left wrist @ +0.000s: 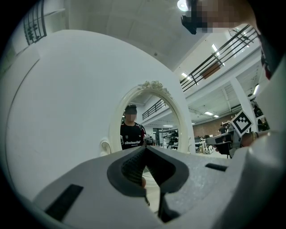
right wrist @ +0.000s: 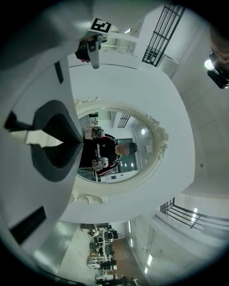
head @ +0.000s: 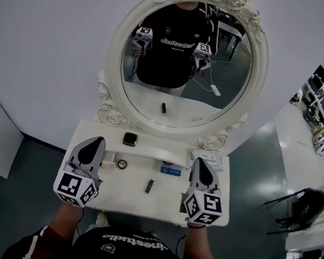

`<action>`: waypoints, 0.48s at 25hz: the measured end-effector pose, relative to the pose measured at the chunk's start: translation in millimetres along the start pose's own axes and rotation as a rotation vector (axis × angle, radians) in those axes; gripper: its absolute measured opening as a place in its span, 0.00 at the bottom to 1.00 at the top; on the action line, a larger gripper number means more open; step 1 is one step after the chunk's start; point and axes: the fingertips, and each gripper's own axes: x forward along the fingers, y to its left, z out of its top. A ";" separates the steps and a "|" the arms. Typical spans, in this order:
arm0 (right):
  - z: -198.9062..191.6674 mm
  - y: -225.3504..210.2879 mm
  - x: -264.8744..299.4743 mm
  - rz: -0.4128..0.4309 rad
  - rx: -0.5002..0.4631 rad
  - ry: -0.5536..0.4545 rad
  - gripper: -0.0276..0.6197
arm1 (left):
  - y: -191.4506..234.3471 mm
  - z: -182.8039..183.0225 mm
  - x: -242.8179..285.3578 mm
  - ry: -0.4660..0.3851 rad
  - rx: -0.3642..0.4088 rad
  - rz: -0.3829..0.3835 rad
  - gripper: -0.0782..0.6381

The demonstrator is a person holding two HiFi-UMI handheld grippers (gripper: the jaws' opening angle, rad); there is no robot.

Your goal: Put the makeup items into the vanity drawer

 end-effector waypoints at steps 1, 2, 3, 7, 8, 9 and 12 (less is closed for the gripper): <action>0.1 0.2 0.2 0.001 0.000 0.001 0.05 | 0.2 0.1 0.0 0.000 0.000 0.001 0.12; 0.0 0.3 0.5 0.002 0.001 0.001 0.05 | 0.6 0.1 0.0 0.000 0.001 0.001 0.12; 0.0 0.4 0.8 0.003 0.001 0.001 0.05 | 0.9 0.2 0.1 0.000 0.000 0.002 0.12; -0.3 0.6 1.3 0.004 -0.001 0.002 0.05 | 1.3 0.7 0.2 -0.002 -0.001 0.003 0.12; -0.2 0.6 1.2 0.004 0.000 0.002 0.05 | 1.3 0.5 0.0 -0.002 -0.001 0.004 0.12; -0.1 0.5 1.1 0.004 0.002 0.003 0.05 | 1.4 0.4 -0.2 -0.001 -0.001 0.004 0.12; 0.5 0.4 1.0 0.004 0.006 0.002 0.05 | 1.5 0.7 -0.4 -0.001 -0.001 0.003 0.12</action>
